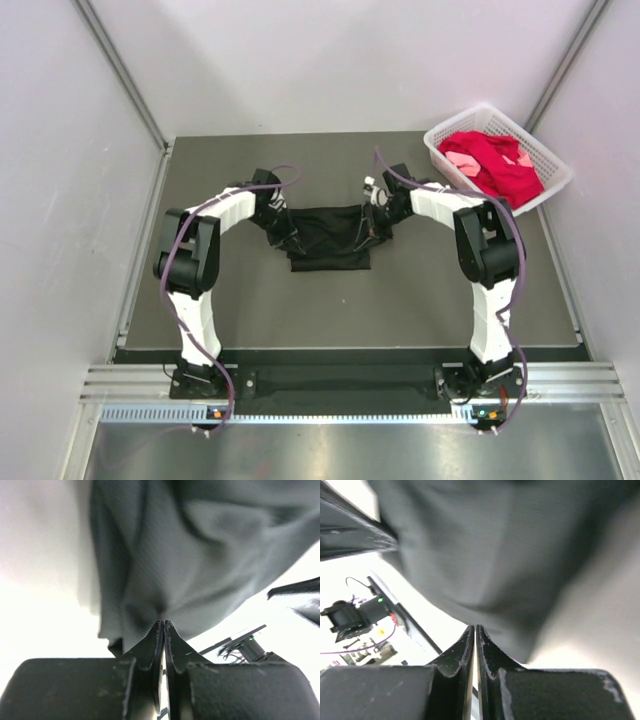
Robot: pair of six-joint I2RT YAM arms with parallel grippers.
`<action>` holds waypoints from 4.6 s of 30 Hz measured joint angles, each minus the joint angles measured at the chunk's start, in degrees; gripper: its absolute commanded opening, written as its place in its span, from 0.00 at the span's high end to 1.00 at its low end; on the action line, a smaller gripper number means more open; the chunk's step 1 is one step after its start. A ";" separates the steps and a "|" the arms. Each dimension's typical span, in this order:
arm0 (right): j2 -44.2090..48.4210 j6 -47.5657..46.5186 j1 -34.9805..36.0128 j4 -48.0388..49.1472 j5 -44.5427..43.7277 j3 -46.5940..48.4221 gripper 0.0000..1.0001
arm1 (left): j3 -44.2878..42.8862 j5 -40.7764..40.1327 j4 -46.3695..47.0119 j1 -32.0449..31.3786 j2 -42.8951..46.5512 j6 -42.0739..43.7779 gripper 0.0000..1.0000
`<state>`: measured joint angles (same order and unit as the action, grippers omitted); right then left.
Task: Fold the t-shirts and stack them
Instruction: Fold the tshirt, then neatly place the folded tshirt to the corner
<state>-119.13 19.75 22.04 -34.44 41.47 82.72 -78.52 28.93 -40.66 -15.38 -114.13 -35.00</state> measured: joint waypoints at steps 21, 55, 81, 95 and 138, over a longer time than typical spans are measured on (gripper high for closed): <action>0.74 -1.55 -2.78 1.62 3.19 -7.28 0.95 | 8.85 2.12 3.89 -1.01 2.97 0.11 0.94; -17.51 29.97 -6.73 37.81 7.96 10.36 0.95 | -16.46 9.75 15.10 6.25 -16.90 -4.48 0.90; -20.59 13.20 -7.61 5.05 -4.85 33.35 0.84 | -21.81 -5.66 3.74 8.07 -6.88 7.69 0.37; 20.61 3.13 -7.82 -1.55 -10.43 5.57 0.79 | -7.45 -6.03 3.17 8.11 -0.70 10.82 0.09; 43.89 -3.65 -9.79 -10.25 -10.80 -25.07 0.80 | -41.64 -59.52 3.93 9.73 -24.94 37.38 1.00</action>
<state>-75.24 16.10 12.25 -44.69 30.68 57.65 -120.16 -30.59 -36.73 -5.65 -139.06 2.37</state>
